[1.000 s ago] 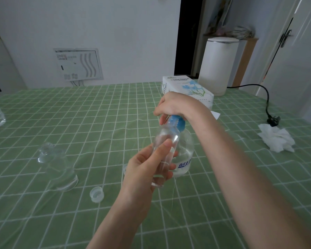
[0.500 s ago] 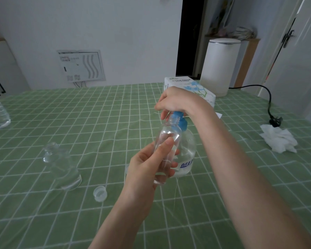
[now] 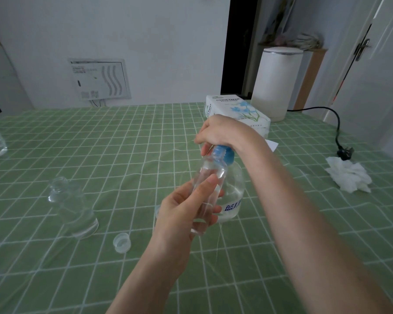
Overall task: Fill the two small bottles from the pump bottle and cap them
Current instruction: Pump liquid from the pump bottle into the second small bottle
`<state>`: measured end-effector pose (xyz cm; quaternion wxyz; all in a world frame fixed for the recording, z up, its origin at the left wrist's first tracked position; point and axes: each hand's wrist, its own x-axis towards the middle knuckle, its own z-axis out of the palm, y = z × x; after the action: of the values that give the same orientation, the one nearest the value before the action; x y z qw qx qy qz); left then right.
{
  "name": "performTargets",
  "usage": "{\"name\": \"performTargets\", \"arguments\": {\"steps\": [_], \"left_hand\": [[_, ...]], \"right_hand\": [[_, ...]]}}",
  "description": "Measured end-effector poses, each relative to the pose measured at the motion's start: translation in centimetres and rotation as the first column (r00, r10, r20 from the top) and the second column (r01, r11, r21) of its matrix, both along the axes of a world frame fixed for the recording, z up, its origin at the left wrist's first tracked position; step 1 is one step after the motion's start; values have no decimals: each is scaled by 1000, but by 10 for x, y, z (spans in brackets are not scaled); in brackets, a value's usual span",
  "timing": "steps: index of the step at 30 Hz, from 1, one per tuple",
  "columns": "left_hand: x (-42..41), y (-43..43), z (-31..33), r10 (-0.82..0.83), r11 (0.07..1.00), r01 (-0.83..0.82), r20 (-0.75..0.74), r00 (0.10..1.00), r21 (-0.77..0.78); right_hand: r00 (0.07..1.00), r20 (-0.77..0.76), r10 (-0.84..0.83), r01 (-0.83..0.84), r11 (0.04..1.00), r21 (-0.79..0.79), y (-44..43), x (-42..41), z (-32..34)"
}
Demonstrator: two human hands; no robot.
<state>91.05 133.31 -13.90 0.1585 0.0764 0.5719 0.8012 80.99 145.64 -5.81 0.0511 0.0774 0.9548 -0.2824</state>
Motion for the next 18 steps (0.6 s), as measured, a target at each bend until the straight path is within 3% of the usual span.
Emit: {"name": "performTargets", "arguments": {"steps": [7,18], "left_hand": [[-1,0,1,3,1000,-3,-40,999,6],[-1,-1,0,-11,1000,11,-28,1000,3]], "right_hand": [[992,-114,-52,55,998,29,1,-1,12],[1000,7,-18,18,1000,17,0,0,5]]}}
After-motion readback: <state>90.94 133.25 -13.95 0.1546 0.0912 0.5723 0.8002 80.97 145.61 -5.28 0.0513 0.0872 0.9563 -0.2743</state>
